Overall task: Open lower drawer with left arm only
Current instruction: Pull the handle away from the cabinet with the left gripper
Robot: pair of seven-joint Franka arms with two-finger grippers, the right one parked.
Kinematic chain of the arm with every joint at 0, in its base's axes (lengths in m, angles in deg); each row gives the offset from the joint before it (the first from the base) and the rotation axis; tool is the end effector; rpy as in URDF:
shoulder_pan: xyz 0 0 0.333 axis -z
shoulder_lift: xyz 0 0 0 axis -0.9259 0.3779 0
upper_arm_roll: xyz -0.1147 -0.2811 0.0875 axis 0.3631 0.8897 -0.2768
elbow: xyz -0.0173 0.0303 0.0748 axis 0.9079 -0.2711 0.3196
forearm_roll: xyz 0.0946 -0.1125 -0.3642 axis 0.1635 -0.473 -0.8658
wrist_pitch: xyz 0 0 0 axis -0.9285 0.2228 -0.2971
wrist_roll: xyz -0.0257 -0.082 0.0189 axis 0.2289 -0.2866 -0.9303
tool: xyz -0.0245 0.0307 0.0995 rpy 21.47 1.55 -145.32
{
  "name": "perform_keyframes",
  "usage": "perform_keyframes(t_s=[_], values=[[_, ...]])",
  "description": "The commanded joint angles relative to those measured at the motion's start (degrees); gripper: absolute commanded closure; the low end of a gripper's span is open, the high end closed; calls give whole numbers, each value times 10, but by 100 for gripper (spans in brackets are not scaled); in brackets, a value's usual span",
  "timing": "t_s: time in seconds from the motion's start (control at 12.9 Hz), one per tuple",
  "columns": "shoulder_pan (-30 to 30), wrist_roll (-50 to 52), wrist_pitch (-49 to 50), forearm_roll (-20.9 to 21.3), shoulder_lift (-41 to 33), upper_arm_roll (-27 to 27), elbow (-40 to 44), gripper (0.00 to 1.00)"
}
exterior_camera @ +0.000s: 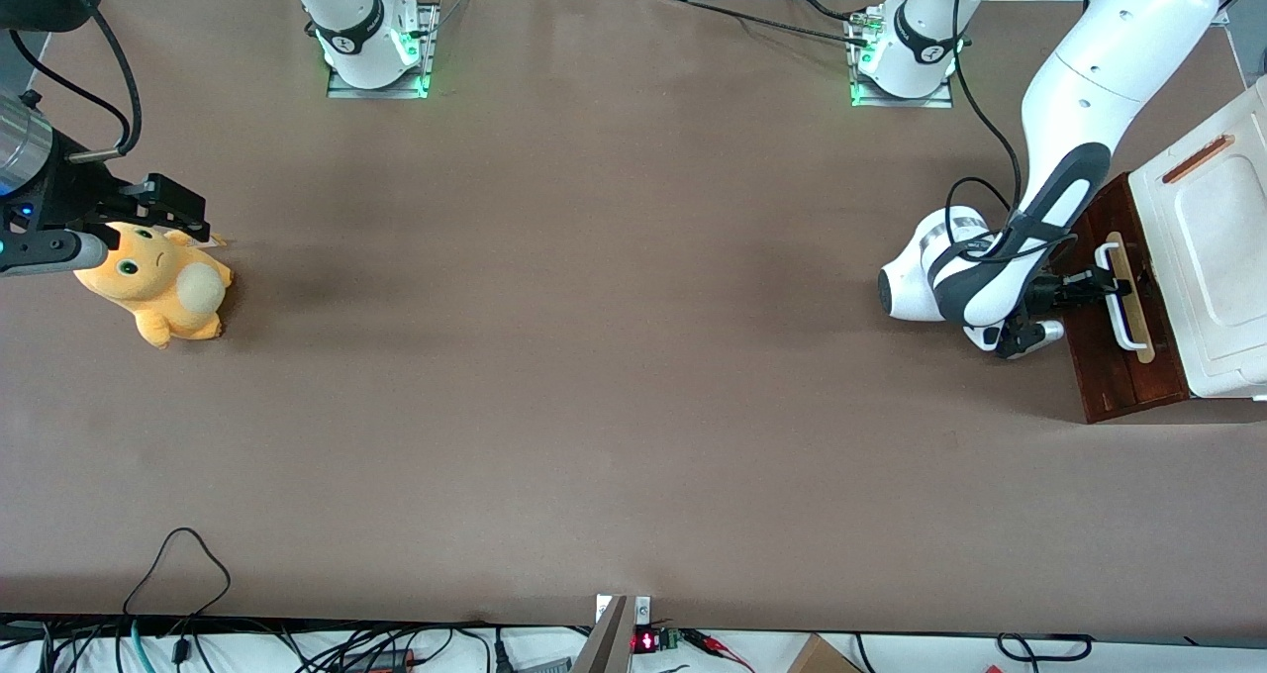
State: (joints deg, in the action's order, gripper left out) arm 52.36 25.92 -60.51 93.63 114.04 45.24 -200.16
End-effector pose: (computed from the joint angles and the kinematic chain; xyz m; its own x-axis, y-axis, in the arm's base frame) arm 0.5253 0.0356 0.1485 0.9991 0.0408 0.0128 0.0129 -0.0033 -0.9999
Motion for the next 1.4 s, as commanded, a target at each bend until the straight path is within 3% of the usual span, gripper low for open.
perform_keyframes(t_s=[0.0,0.7,1.01,1.09,1.17,1.24,1.32], values=[[-4,7,-1,13,3,6,-1,99],[79,8,26,2,7,53,3,100],[80,7,31,1,7,55,1,100],[80,6,31,1,8,55,1,95],[81,3,31,1,8,56,1,88],[80,2,31,1,7,55,1,49],[77,-2,32,1,3,56,1,0]])
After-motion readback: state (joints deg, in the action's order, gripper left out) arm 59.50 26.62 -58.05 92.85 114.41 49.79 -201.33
